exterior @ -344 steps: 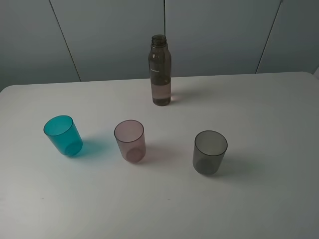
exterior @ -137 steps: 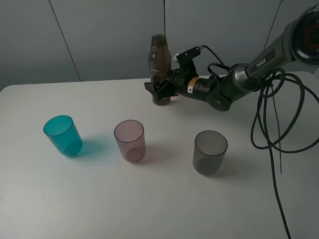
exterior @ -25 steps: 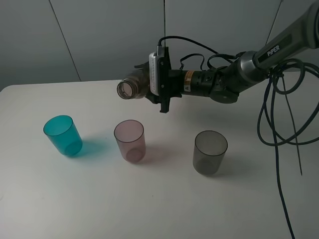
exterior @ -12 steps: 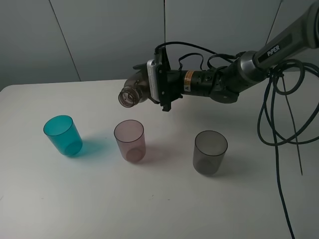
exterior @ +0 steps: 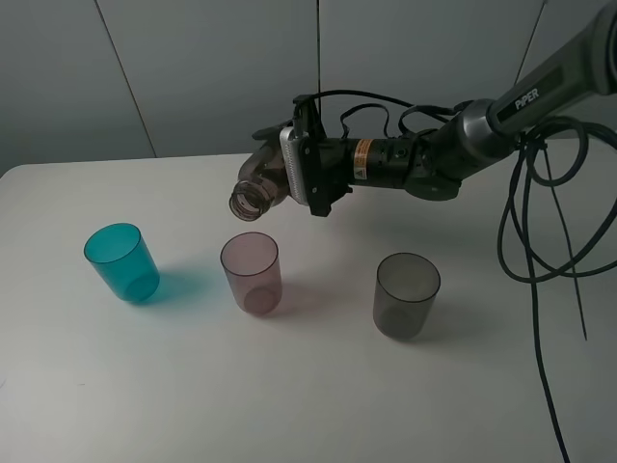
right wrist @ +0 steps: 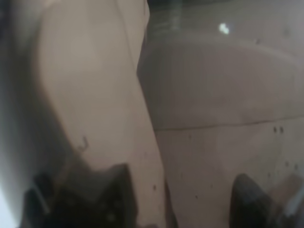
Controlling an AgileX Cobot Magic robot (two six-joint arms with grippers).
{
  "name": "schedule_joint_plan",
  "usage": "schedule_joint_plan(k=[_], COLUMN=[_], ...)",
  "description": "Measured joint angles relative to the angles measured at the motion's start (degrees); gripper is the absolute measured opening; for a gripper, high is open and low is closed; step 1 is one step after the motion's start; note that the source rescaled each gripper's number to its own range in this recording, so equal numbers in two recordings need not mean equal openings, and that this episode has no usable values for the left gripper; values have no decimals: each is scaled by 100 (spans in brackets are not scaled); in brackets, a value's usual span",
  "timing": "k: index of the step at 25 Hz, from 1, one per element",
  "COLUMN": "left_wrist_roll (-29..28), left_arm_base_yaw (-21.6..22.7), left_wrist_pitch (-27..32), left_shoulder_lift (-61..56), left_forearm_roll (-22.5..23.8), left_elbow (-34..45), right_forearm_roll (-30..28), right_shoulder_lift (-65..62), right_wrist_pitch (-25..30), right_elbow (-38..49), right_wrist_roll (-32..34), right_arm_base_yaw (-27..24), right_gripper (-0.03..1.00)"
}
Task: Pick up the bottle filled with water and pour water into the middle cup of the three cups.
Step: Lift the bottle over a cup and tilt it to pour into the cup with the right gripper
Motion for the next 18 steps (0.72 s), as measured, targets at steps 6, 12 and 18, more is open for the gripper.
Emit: schedule_joint_plan(k=[6, 12, 18], left_wrist_roll=[0, 0, 0], left_arm_base_yaw=[0, 0, 0], left_wrist_pitch=[0, 0, 0], left_shoulder_lift=[0, 0, 0], left_forearm_roll=[0, 0, 0], left_elbow=[0, 0, 0], right_forearm_roll=[0, 0, 0], right_shoulder_lift=[0, 0, 0], right_wrist_pitch=[0, 0, -49], right_elbow=[0, 0, 0], right_wrist_roll=[-297, -527, -644], right_arm_base_yaw=[10, 10, 10], right_gripper=[0, 0, 0])
